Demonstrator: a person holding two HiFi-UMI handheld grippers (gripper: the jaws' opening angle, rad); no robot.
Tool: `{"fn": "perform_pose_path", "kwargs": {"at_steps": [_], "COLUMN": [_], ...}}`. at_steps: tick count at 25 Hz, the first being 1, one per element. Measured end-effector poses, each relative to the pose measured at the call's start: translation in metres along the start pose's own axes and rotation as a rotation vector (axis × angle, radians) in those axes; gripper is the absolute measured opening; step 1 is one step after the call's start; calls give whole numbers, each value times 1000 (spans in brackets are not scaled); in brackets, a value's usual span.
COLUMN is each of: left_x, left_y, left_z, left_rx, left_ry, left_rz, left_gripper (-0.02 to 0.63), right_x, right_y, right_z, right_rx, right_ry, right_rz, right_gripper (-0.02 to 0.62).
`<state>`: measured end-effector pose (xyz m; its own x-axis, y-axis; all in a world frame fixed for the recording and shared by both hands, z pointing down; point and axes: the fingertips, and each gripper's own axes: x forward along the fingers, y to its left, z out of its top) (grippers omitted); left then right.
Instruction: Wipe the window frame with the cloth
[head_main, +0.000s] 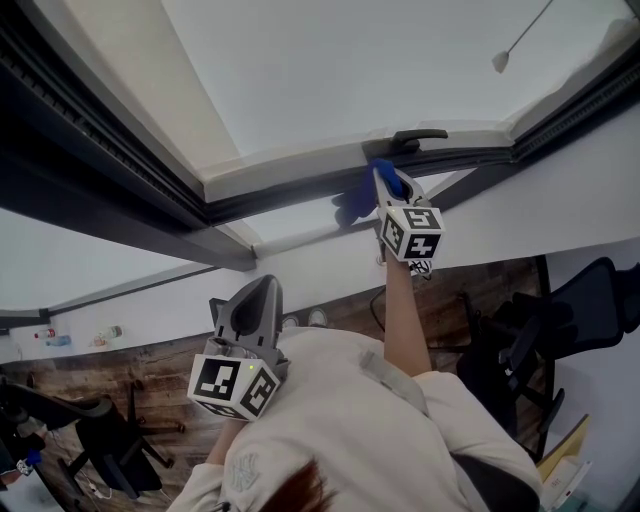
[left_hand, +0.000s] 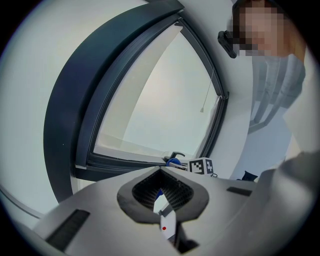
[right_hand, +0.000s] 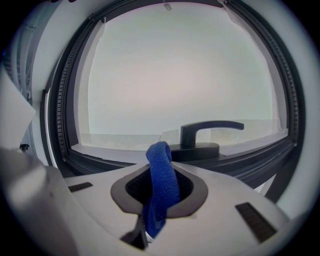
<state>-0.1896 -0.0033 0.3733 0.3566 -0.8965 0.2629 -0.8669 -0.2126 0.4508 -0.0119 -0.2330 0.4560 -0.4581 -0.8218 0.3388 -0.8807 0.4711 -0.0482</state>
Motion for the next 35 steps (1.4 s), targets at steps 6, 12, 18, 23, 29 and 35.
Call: {"fn": "perform_pose_path", "kwargs": {"at_steps": [6, 12, 18, 23, 29, 35], "left_x": [-3, -3, -13, -27, -45, -71], "left_y": [1, -1, -1, 2, 11, 30], "left_z": [-1, -1, 3, 7, 10, 12], "left_rx": [-4, -5, -1, 11, 26, 26], "left_ry": [-1, -3, -19, -29, -31, -35], "left_rz": [5, 2, -10, -17, -38, -29], "left_gripper": [5, 5, 5, 5, 5, 6], "right_x": [-3, -1, 0, -5, -2, 11], "right_y": [-14, -19, -20, -10, 77, 199], "right_z": [0, -1, -1, -2, 24, 30], "right_rx": [13, 14, 81, 109, 76, -15], "right_ry": [-1, 12, 40, 78, 11, 10], "right_rz": [-48, -50, -13, -47, 100, 310], "right_gripper": [49, 49, 49, 49, 49, 49]}}
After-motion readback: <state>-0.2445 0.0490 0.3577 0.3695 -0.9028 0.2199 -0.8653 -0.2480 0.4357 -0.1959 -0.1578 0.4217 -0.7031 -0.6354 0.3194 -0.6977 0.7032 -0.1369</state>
